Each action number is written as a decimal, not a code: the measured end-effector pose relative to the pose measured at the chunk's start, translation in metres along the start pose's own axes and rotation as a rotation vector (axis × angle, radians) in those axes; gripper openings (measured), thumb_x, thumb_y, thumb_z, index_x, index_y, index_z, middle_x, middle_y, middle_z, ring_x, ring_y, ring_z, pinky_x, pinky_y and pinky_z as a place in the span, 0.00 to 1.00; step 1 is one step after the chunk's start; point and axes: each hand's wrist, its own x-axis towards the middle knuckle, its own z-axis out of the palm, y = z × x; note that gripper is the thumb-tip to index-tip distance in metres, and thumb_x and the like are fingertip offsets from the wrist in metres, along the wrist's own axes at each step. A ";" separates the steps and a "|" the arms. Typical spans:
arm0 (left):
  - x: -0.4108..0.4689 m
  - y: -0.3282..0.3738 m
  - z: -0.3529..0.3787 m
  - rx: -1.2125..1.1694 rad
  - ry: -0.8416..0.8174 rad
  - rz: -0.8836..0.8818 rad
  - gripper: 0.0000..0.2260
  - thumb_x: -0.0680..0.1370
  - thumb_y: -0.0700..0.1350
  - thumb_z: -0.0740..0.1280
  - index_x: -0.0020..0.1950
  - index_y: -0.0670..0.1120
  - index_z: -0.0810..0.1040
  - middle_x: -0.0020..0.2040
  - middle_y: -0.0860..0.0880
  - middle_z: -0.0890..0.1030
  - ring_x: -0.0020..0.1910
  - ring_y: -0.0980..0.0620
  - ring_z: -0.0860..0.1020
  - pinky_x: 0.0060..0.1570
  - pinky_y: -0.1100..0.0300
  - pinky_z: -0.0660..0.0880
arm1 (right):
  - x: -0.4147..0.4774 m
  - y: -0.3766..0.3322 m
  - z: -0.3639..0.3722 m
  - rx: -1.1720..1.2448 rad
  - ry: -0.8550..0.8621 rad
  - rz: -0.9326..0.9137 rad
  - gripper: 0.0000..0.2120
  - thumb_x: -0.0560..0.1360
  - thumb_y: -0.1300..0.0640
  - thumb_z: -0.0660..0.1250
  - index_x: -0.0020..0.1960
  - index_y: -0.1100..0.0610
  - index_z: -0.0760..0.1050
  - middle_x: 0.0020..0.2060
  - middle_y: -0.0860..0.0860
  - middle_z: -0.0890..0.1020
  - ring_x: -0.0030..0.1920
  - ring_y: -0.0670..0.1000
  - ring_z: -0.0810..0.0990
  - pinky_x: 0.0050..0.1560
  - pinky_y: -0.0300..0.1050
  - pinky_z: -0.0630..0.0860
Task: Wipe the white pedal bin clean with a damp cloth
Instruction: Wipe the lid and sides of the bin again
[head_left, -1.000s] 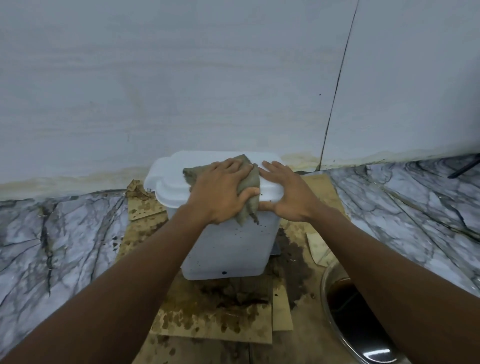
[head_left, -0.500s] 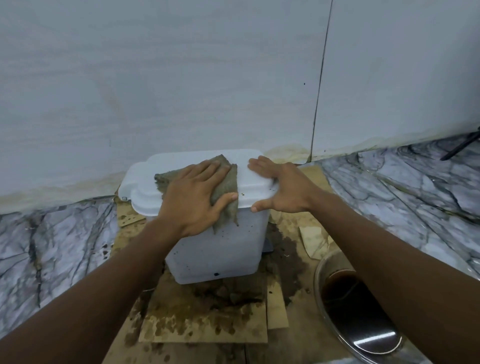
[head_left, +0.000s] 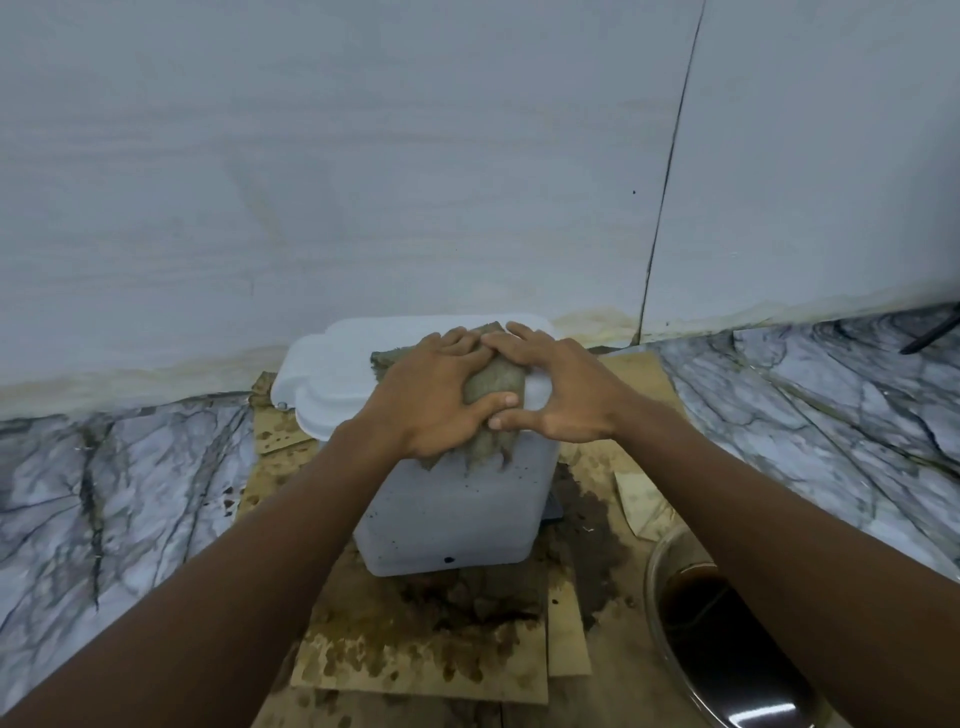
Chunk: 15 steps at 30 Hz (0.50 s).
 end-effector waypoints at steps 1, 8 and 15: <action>-0.002 -0.003 -0.002 -0.013 -0.011 -0.020 0.30 0.80 0.66 0.58 0.80 0.55 0.62 0.78 0.54 0.66 0.76 0.52 0.62 0.74 0.56 0.57 | 0.003 0.002 0.001 -0.014 -0.007 0.036 0.48 0.66 0.30 0.73 0.79 0.40 0.56 0.81 0.47 0.57 0.81 0.47 0.52 0.79 0.58 0.56; -0.023 -0.042 -0.013 -0.076 -0.028 -0.204 0.28 0.82 0.65 0.53 0.80 0.55 0.62 0.81 0.51 0.61 0.80 0.52 0.56 0.78 0.53 0.53 | 0.009 -0.025 -0.002 -0.160 -0.037 0.055 0.46 0.70 0.32 0.71 0.81 0.46 0.55 0.82 0.47 0.51 0.81 0.53 0.48 0.79 0.58 0.51; -0.032 -0.048 -0.015 -0.064 0.064 -0.200 0.29 0.83 0.62 0.46 0.74 0.49 0.72 0.71 0.50 0.75 0.72 0.49 0.69 0.68 0.53 0.66 | 0.008 -0.025 0.029 -0.309 0.055 -0.120 0.36 0.77 0.33 0.61 0.80 0.44 0.56 0.80 0.48 0.60 0.80 0.49 0.55 0.79 0.49 0.51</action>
